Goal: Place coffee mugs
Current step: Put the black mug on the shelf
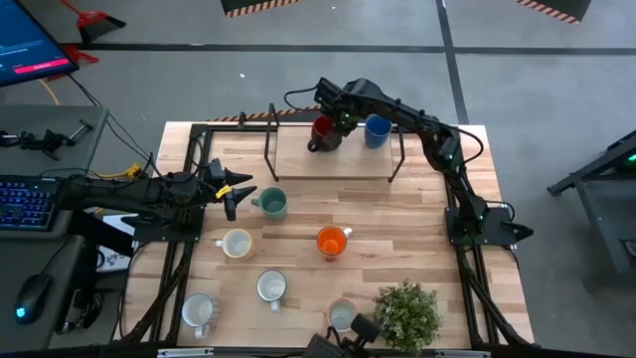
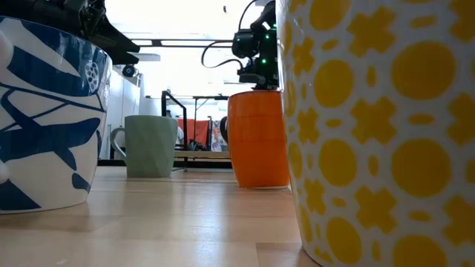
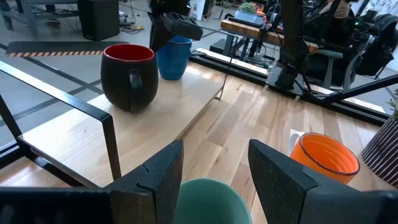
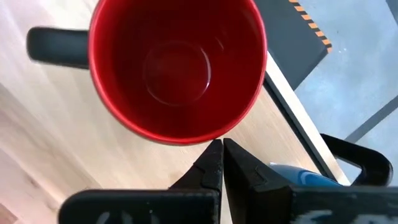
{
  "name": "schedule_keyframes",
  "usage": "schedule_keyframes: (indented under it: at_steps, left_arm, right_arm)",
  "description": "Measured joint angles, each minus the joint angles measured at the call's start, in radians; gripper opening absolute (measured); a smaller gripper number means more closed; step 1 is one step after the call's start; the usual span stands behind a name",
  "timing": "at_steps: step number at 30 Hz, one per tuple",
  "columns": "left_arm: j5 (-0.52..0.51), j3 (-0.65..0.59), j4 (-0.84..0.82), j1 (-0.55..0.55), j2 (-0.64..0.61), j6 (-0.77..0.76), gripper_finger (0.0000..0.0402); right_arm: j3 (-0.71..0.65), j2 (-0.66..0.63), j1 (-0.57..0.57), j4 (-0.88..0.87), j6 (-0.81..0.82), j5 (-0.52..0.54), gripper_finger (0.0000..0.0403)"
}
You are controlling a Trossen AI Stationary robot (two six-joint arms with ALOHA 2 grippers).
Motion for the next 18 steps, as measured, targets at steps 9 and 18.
schedule_keyframes:
  at_steps: [9, 18]
  left_arm:
    - [0.0, 0.0, 0.0, 0.0, 0.0, 0.0, 0.0172]
    - [0.0, 0.0, 0.0, 0.0, 0.0, 0.0, 0.0172]
  right_arm:
    - [0.0, 0.0, 0.014, -0.04, 0.01, -0.013, 0.0]
    - [0.0, 0.0, 0.01, -0.018, 0.083, 0.092, 0.0]
